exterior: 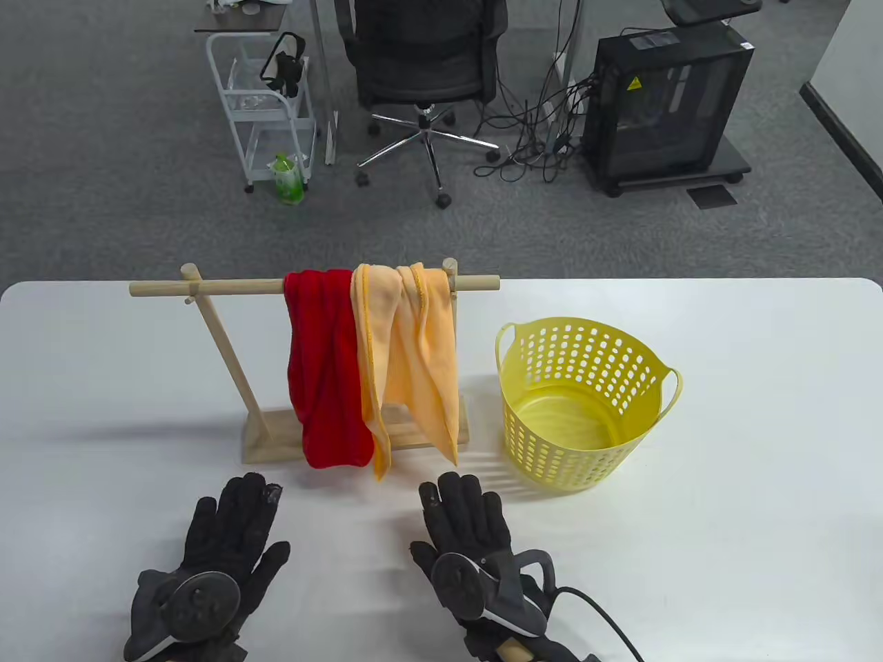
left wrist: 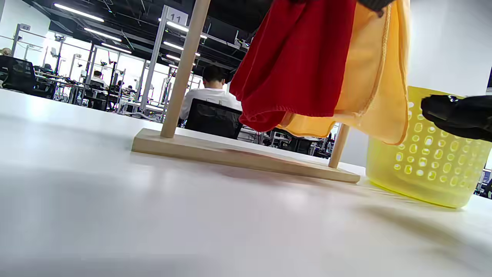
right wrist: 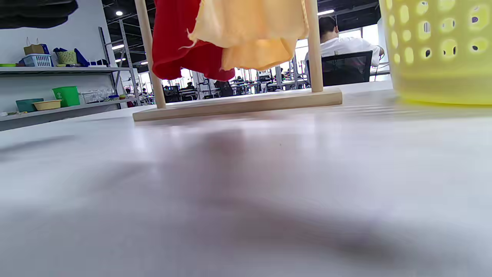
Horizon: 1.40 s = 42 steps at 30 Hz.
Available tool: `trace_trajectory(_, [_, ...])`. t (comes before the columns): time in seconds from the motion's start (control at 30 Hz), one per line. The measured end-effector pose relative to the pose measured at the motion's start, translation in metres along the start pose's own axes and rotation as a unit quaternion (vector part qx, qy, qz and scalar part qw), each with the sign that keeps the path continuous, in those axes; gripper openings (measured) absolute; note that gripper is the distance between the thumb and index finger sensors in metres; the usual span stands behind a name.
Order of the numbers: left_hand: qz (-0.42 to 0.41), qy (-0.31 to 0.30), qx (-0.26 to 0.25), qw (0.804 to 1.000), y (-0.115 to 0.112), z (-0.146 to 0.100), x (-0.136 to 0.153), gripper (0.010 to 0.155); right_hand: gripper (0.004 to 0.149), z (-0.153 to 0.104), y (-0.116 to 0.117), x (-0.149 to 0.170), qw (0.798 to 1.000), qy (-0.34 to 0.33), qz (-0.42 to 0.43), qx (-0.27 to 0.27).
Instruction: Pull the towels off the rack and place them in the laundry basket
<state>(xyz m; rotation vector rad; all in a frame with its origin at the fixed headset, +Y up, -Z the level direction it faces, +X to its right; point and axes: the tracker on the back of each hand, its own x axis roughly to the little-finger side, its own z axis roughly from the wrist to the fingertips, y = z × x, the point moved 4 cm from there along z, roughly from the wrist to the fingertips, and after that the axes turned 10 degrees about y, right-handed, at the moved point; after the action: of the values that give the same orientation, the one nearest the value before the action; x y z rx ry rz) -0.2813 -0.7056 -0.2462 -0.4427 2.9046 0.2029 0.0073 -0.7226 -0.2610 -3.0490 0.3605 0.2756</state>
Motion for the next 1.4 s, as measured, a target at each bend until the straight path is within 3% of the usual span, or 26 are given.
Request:
trace_trajectory(0.67, [-0.005,0.006,-0.022,1.0,0.01,0.001,0.004,0.072,0.071,-0.003,-0.002,-0.002,1.0,-0.005,0.003,0.0])
trace_trajectory(1.03, [-0.024,0.044,-0.117,0.992,0.07,0.028,0.027,0.075,0.071,-0.01,-0.017,-0.001,1.0,0.002,0.007,0.023])
trace_trajectory(1.4, [-0.086,0.065,-0.208,0.972,0.155,0.083,0.008,0.076,0.071,-0.01,-0.019,0.001,1.0,0.006,0.009,0.02])
